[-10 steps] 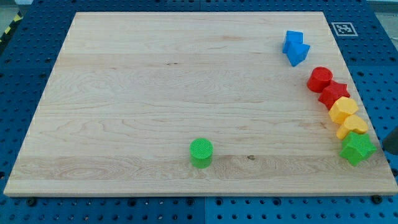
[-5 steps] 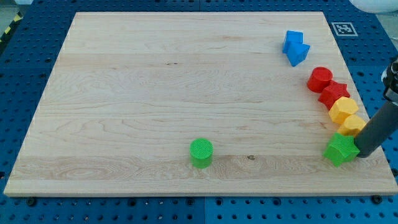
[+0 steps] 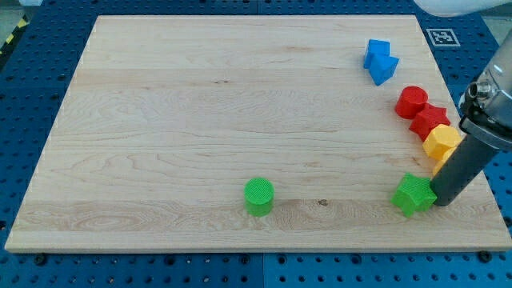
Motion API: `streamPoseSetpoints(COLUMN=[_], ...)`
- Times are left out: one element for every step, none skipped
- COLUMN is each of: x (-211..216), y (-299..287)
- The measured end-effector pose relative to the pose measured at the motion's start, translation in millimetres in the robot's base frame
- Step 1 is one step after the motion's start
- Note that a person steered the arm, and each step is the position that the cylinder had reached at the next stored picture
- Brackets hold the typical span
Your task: Slide green star towards left
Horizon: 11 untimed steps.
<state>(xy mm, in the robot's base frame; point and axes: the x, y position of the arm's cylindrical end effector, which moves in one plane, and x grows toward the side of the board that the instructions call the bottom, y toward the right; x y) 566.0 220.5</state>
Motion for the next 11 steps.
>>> streamPoseSetpoints(x=[0, 2, 2, 2, 2, 2, 2, 2, 2, 2, 2], y=[-8, -36, -59, -72, -75, -101, -119, -138, -146, -150, -154])
